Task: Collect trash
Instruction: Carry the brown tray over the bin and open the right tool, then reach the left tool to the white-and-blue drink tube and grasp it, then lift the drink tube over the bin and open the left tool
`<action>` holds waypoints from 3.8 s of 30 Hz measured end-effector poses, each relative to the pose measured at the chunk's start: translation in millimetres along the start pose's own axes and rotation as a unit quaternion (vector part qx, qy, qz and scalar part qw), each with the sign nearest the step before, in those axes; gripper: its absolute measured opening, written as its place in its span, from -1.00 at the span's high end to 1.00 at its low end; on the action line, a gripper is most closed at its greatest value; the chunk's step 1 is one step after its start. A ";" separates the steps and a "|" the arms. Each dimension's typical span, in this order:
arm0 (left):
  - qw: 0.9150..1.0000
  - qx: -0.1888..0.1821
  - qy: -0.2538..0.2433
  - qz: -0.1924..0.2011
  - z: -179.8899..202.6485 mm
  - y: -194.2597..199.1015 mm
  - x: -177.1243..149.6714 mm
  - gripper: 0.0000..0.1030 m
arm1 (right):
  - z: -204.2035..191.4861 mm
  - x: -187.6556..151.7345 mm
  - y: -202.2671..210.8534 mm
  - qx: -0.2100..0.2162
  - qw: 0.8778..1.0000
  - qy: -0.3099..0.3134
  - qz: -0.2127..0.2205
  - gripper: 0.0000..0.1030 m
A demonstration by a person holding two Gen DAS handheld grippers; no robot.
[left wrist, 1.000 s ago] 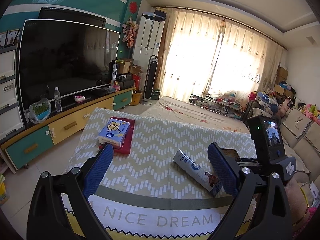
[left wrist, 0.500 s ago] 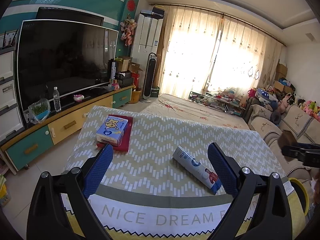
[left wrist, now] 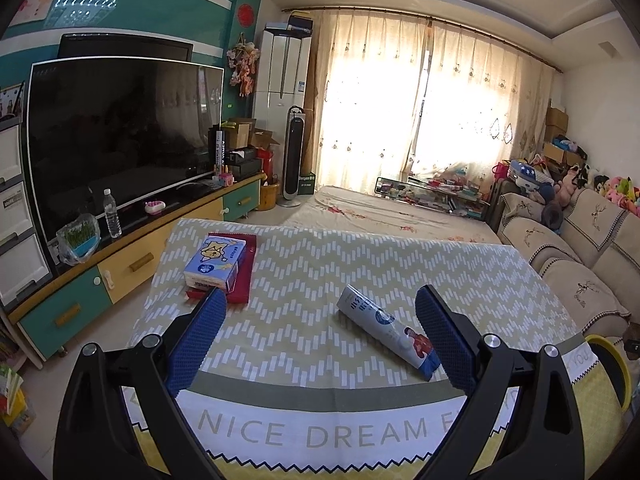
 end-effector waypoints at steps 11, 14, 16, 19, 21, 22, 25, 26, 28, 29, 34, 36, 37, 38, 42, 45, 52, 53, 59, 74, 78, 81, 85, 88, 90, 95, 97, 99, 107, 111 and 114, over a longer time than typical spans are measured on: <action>1.000 -0.003 -0.004 -0.008 2.0 -4.3 -0.8 -0.83 | 43.3 -30.8 -29.6 -0.028 0.998 -0.048 -0.033 -0.35; 1.000 -0.004 -0.008 -0.009 4.2 -4.3 -2.2 -0.83 | 48.2 -31.2 -25.5 -0.031 0.998 -0.058 -0.024 -0.54; 1.000 -0.005 -0.012 -0.012 5.6 -5.1 -3.8 -0.83 | 51.8 -28.2 -21.8 -0.034 0.998 -0.060 -0.014 -0.54; 1.000 -0.012 -0.007 -0.020 7.9 -5.9 -4.9 -0.83 | 52.7 -24.1 -15.7 -0.025 0.997 -0.070 -0.004 -0.54; 0.999 -0.016 -0.001 -0.033 10.0 -9.0 -7.6 -0.83 | 53.3 -24.0 -11.5 -0.018 0.997 -0.073 0.000 -0.54; 0.999 -0.015 0.000 -0.041 11.2 -11.7 -9.3 -0.83 | 53.4 -23.3 -9.2 -0.014 0.997 -0.074 0.002 -0.54; 0.997 -0.014 0.005 -0.074 18.0 -18.6 -15.5 -0.83 | 50.9 -21.7 -2.2 -0.001 0.997 -0.074 0.010 -0.57; 0.996 -0.014 0.004 -0.084 21.6 -20.5 -16.6 -0.83 | 51.0 -21.1 0.4 0.003 0.997 -0.075 0.014 -0.57; 0.995 -0.009 0.000 -0.095 28.3 -23.1 -17.7 -0.83 | 52.0 -19.6 4.3 0.009 0.997 -0.077 0.019 -0.58; 0.995 -0.008 -0.002 -0.099 32.7 -24.2 -18.2 -0.83 | 52.8 -19.2 6.5 0.013 0.996 -0.080 0.022 -0.58; 0.989 0.014 0.002 -0.147 55.7 -44.6 -22.7 -0.83 | 61.1 -18.3 16.6 0.026 0.995 -0.093 0.036 -0.59; 0.984 0.026 0.015 -0.176 62.1 -59.3 -29.2 -0.83 | 63.9 -18.5 19.3 0.030 0.994 -0.098 0.039 -0.59; 0.981 0.030 0.026 -0.191 64.5 -67.8 -33.5 -0.83 | 65.3 -18.0 20.1 0.033 0.994 -0.100 0.040 -0.59; 0.977 0.039 0.035 -0.205 65.8 -75.8 -37.5 -0.83 | 66.1 -18.2 21.0 0.037 0.993 -0.102 0.041 -0.59; 0.965 0.063 0.067 -0.247 65.9 -103.0 -54.5 -0.78 | 67.3 -19.1 20.8 0.054 0.992 -0.109 0.042 -0.60; 0.957 0.078 0.075 -0.268 66.6 -114.1 -63.7 -0.66 | 65.3 -22.2 17.2 0.065 0.991 -0.111 0.039 -0.60; 0.949 0.095 0.075 -0.291 67.1 -123.4 -76.6 -0.34 | 66.2 -28.5 8.4 0.080 0.989 -0.122 0.032 -0.60; 0.949 0.096 0.071 -0.291 67.7 -123.6 -76.7 -0.30 | 67.6 -29.5 7.4 0.080 0.989 -0.124 0.031 -0.60; 0.949 0.087 0.067 -0.296 65.7 -122.9 -73.5 0.10 | 74.1 -32.0 6.2 0.081 0.987 -0.133 0.029 -0.60; 0.962 0.004 0.015 -0.273 83.0 -77.3 -65.1 0.48 | 74.6 -28.4 11.6 0.085 0.987 -0.133 0.035 -0.60; 0.965 -0.035 0.003 -0.259 104.4 -49.9 -50.5 0.48 | 75.1 -28.1 13.0 0.086 0.987 -0.133 0.037 -0.60; 0.968 -0.067 -0.017 -0.241 134.8 -25.9 -35.7 0.48 | 78.1 -27.3 16.4 0.085 0.986 -0.135 0.040 -0.60; 0.968 -0.122 -0.035 -0.215 190.8 5.1 -10.9 0.48 | 86.5 -24.8 22.8 0.084 0.985 -0.142 0.049 -0.60; 0.962 -0.172 -0.046 -0.204 238.1 27.9 1.8 0.48 | 95.1 -22.8 27.7 0.081 0.984 -0.146 0.056 -0.60; 0.957 -0.204 -0.057 -0.199 268.5 41.5 7.9 0.48 | 102.7 -22.2 31.7 0.078 0.984 -0.151 0.060 -0.60; 0.937 -0.277 -0.092 -0.191 351.8 72.6 13.1 0.48 | 126.0 -22.1 40.2 0.067 0.981 -0.167 0.073 -0.60; 0.928 -0.298 -0.103 -0.196 383.2 79.6 9.3 0.47 | 135.5 -22.5 43.2 0.062 0.980 -0.173 0.077 -0.60; 0.918 -0.319 -0.115 -0.205 416.2 87.1 2.6 0.48 | 145.1 -23.3 46.5 0.054 0.979 -0.178 0.082 -0.60; 0.884 -0.370 -0.164 -0.235 525.3 82.2 -53.3 0.47 | 192.7 -27.1 58.7 0.020 0.973 -0.208 0.100 -0.61; 0.872 -0.369 -0.188 -0.262 563.2 69.1 -96.4 0.46 | 212.6 -30.3 62.5 0.007 0.970 -0.221 0.105 -0.61; 0.863 -0.363 -0.196 -0.293 579.7 54.0 -126.8 0.42 | 222.5 -32.7 63.7 0.001 0.968 -0.228 0.106 -0.62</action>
Point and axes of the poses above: each gripper's, at about its wrist camera, not at the fingertips, and y roughly against the way its jaws point, z to its right, x to its top, the point moved 7 cm from there along -y, roughly the way its jaws point, and after that the axes turned 10 degrees about z, right-handed, at the moved point
